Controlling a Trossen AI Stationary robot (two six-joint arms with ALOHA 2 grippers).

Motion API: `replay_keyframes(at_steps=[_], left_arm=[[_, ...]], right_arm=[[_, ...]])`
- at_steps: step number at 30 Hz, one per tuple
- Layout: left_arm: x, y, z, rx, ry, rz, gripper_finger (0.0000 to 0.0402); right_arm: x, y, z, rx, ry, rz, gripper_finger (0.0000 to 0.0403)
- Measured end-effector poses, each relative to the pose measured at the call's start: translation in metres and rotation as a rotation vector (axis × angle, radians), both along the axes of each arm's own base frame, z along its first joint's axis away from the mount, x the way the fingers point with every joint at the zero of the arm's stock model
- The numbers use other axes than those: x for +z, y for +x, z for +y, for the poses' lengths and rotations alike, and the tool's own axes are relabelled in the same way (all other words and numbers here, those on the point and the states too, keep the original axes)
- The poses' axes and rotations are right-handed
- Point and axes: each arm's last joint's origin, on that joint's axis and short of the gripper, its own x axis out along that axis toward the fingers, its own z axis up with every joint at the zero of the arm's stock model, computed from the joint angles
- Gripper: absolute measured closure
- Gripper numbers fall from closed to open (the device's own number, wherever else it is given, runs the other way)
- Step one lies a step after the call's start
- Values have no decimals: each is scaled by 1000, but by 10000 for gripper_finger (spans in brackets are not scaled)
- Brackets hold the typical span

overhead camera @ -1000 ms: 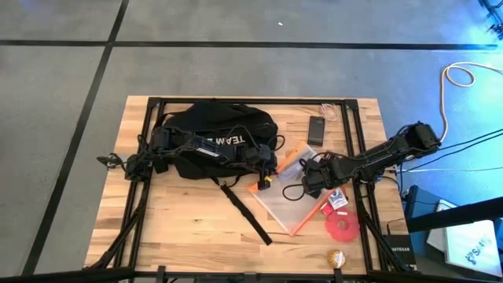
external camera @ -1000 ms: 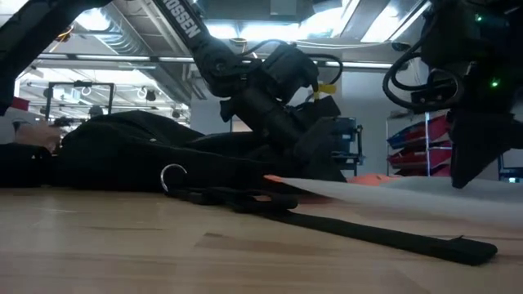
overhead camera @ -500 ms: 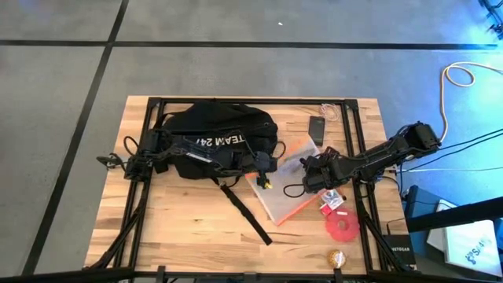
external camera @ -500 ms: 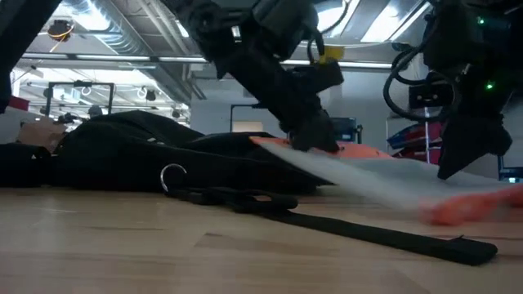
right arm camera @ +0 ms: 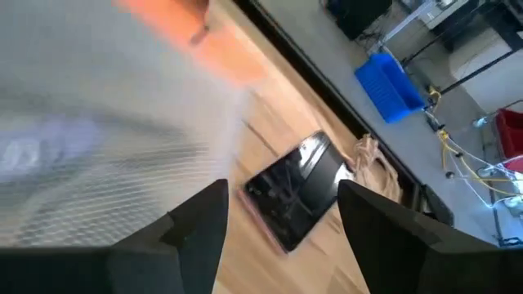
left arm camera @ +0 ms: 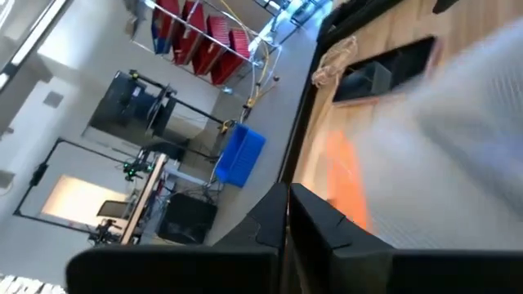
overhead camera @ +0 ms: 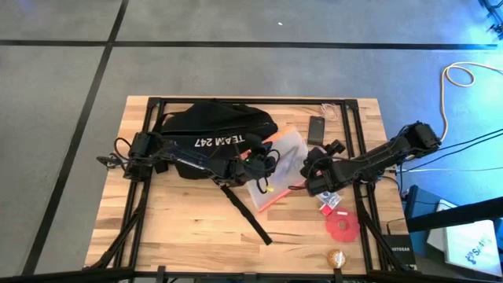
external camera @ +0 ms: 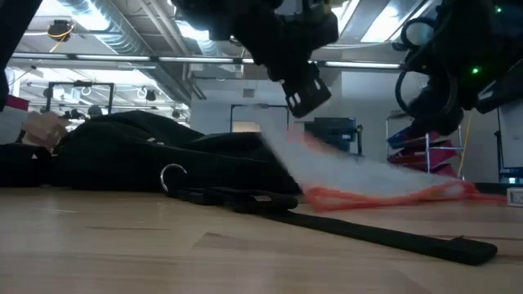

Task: Unpack backpack
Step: Remove the items from the zipper pouch

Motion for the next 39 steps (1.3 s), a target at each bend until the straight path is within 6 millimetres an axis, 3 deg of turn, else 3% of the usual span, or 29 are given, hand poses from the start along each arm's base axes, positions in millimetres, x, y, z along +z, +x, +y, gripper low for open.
replay_keyframes(at_steps=[6,11,14,18,22,32,39], left_arm=[[9,-2,-2,13,20,-15,401],[1,-5,-1,21,-46,-9,401],[-6,-10,2,-31,-240,-34,401],[-10,-14,25,-93,-585,-75,385],[-17,-16,47,-78,-714,-59,333],[-21,-17,75,-202,-989,-33,138],[-33,-24,99,-86,-930,25,110]], right_arm=[[2,-8,-3,-99,5,-49,189],[0,-8,-2,-115,73,-21,189],[-1,-8,-1,-120,99,-9,189],[-1,-8,-1,-122,114,-7,189],[-2,-8,-1,-124,128,2,189],[-3,-6,1,-116,159,1,189],[-3,-6,1,-114,163,-5,189]])
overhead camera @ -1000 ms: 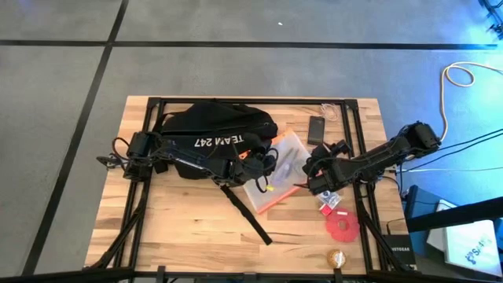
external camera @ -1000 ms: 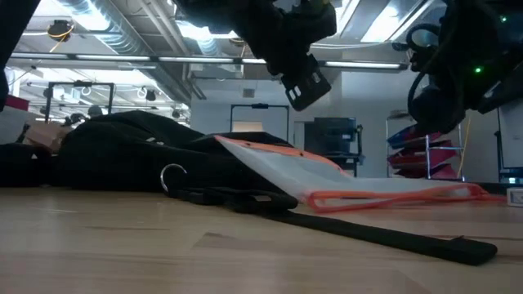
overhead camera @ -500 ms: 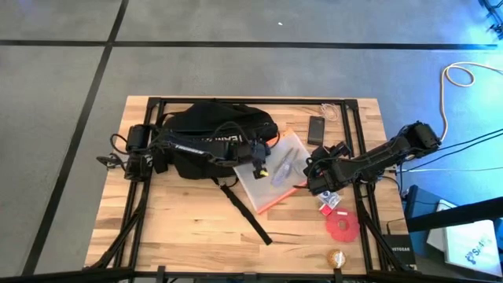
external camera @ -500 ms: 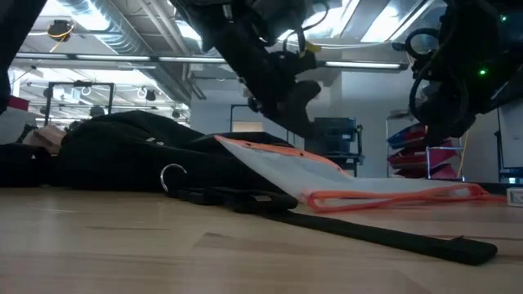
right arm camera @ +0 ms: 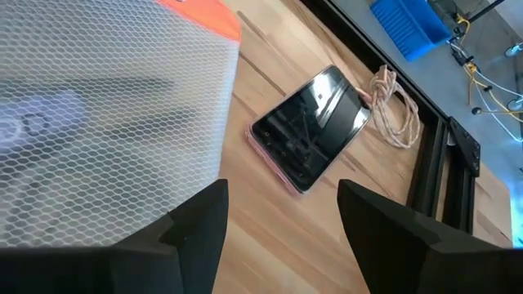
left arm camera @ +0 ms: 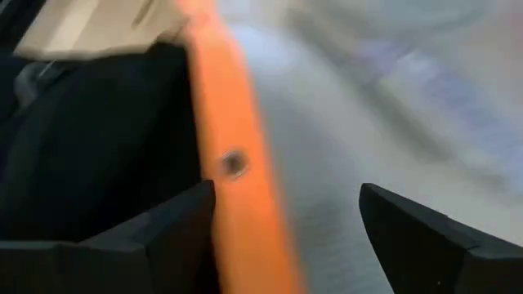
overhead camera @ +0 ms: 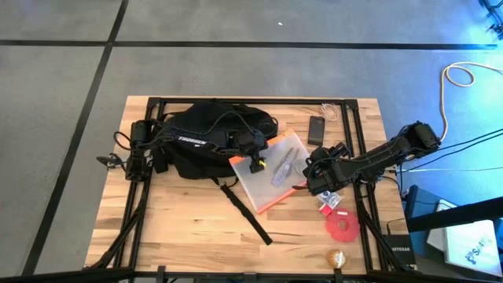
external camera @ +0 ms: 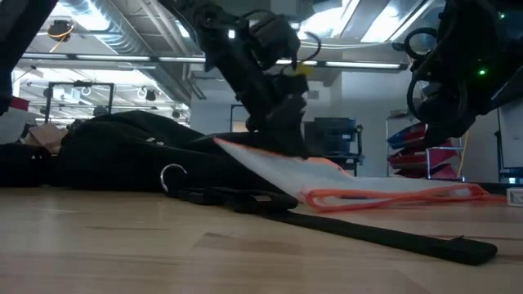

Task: Unpack backpack
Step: Remove the items from the zipper pouch

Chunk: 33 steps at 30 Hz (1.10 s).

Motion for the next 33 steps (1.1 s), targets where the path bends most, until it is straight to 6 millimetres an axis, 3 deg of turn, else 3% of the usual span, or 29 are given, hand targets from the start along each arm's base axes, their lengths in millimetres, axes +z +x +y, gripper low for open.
replay_keyframes(at_steps=[3,7,11,19,25,29,33], left_arm=[[4,2,4,-56,-54,-54,109],[10,7,-6,-128,-36,-103,109],[-3,8,-9,-100,37,-33,109],[-35,10,-7,-62,10,58,109],[-41,11,-5,-48,14,70,112],[-40,11,-7,-38,62,79,151],[-41,12,-11,-56,94,93,240]], right_arm=[[0,2,1,12,5,-4,189],[-1,3,1,26,7,-5,189],[-1,4,1,33,10,-8,189],[-1,4,2,37,15,-5,189],[-1,5,2,46,16,-3,189],[-1,5,2,46,16,-3,189],[-1,5,2,48,16,-2,189]])
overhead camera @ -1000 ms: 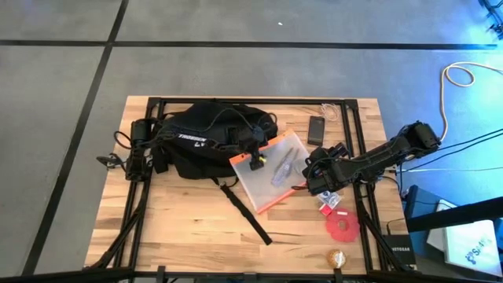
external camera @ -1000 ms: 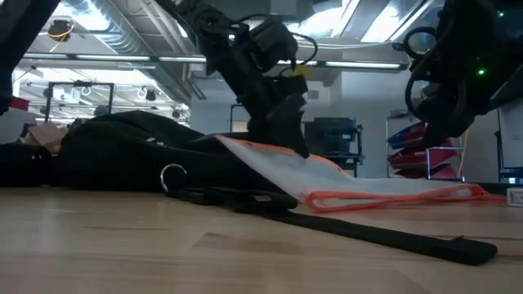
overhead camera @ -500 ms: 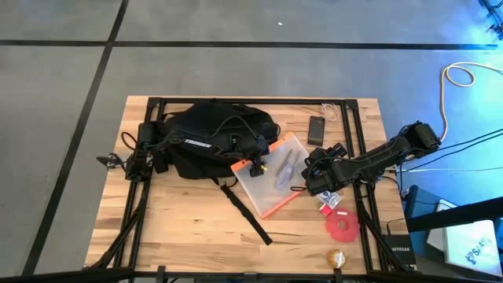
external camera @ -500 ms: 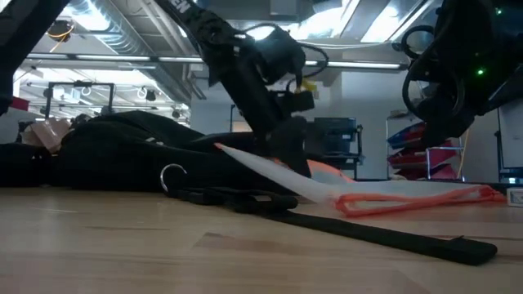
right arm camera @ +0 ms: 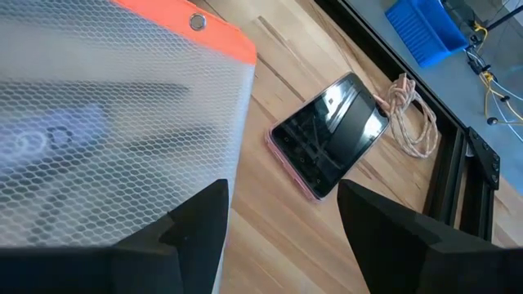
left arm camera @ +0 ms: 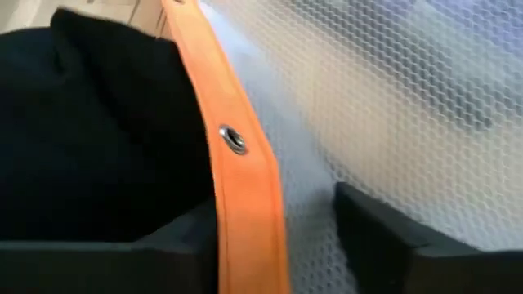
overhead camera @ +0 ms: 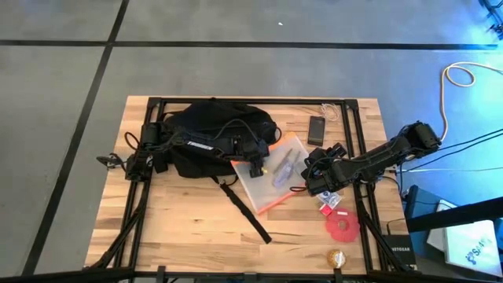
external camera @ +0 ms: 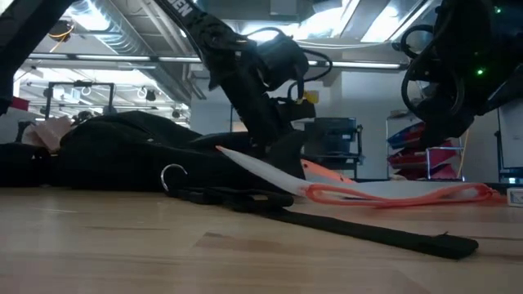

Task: Unpack backpack
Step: Remove the items from the zipper pouch

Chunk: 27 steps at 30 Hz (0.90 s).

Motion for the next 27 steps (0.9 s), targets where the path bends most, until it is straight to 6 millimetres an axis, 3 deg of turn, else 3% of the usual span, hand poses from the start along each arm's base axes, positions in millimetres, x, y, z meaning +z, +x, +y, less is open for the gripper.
replay_keyframes(at_steps=[4,6,12,22,27], left_arm=[[0,1,-9,-35,48,15,354],[1,2,-15,-45,74,14,388],[11,5,-36,-70,213,-11,400],[74,-6,-65,-92,365,-143,399],[95,-12,-68,-69,463,-161,399]], right_arm=[[0,0,0,1,0,1,189],[0,0,0,2,0,1,189],[0,0,0,2,0,1,189],[0,1,0,2,5,-8,189],[0,2,1,12,16,-9,189]])
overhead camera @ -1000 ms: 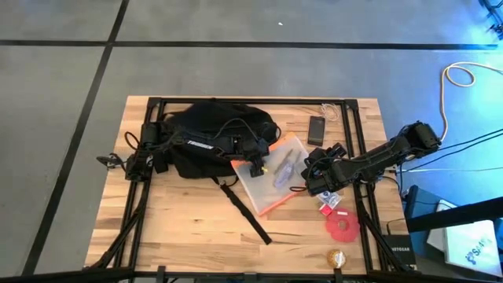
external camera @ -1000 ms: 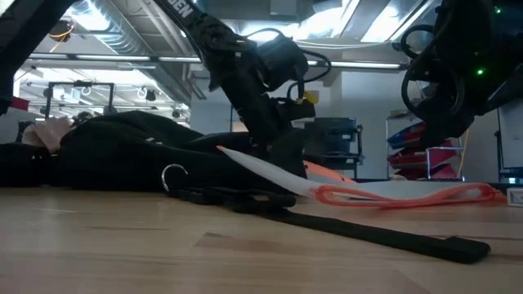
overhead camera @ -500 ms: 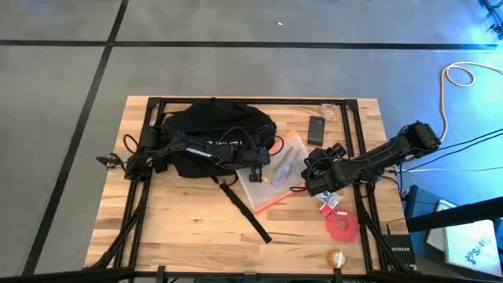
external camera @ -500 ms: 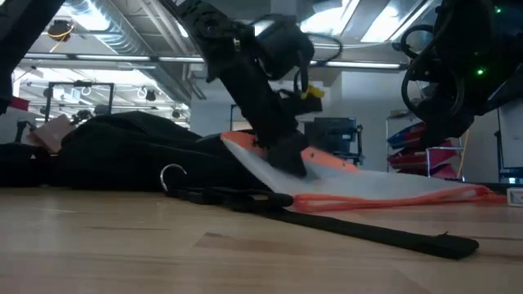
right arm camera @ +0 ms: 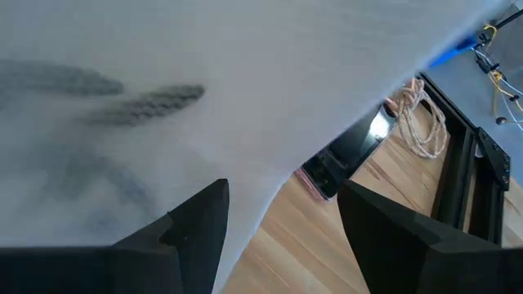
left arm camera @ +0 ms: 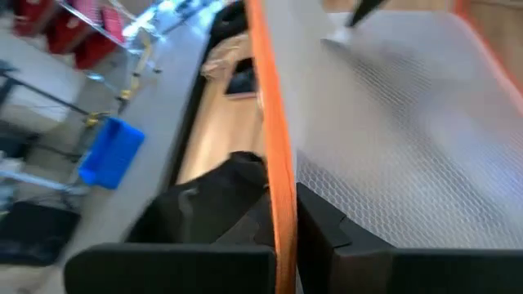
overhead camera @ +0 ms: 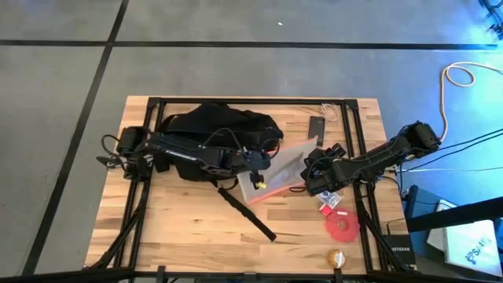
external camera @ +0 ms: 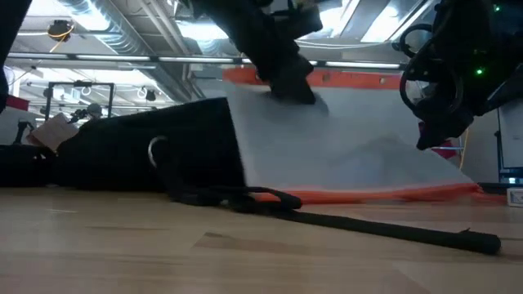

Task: Unpack backpack
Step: Remove the items from the zipper pouch

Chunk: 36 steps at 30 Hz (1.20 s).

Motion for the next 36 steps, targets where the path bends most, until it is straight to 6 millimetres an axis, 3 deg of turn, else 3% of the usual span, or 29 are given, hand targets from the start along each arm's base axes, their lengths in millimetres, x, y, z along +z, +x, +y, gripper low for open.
replay_keyframes(at_steps=[8,18,27,36], left_arm=[[6,-1,6,89,146,19,399],[16,-1,9,212,279,1,399],[35,-9,-3,147,145,-117,399],[55,-17,-7,24,-35,-225,398]], right_arm=[[-2,14,6,108,88,-35,189],[0,20,8,173,44,-51,189],[10,25,15,193,-197,-204,189],[26,12,45,340,-409,-306,189]])
